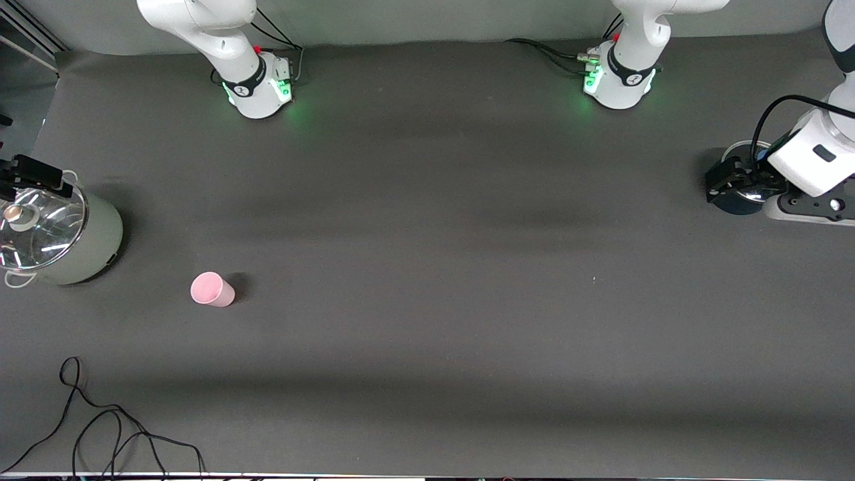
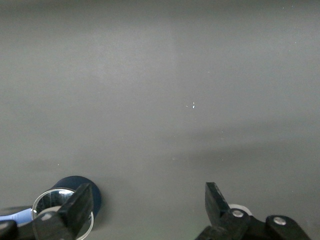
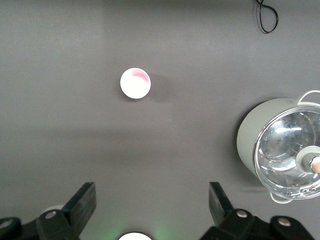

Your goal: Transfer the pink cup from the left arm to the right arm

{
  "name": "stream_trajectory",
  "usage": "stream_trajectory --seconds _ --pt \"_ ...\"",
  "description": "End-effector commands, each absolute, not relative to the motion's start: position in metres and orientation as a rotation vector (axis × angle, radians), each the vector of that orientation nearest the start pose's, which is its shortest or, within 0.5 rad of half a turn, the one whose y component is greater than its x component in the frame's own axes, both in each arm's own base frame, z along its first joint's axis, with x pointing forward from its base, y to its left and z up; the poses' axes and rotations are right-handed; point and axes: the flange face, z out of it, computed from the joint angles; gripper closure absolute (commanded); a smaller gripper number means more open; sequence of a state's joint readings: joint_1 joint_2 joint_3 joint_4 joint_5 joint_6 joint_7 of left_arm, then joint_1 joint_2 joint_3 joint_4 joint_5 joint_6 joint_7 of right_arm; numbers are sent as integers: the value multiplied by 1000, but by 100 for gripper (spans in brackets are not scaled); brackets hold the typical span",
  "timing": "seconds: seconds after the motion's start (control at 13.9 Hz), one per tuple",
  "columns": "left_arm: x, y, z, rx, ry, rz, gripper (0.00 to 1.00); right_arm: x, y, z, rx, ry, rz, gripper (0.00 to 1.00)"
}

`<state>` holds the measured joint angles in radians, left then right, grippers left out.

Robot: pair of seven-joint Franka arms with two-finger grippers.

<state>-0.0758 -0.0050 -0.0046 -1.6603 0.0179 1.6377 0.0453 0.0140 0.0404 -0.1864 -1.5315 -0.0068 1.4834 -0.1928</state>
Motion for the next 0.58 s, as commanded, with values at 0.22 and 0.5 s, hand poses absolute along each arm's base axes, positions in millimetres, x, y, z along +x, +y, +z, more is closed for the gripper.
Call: stream_trajectory --seconds 0.22,0.5 --pt "556 -44 600 -3124 210 19 0 550 -94 612 -3152 -37 158 0" --pt "557 -46 599 -3123 215 14 0 550 -95 611 -3146 -32 161 0"
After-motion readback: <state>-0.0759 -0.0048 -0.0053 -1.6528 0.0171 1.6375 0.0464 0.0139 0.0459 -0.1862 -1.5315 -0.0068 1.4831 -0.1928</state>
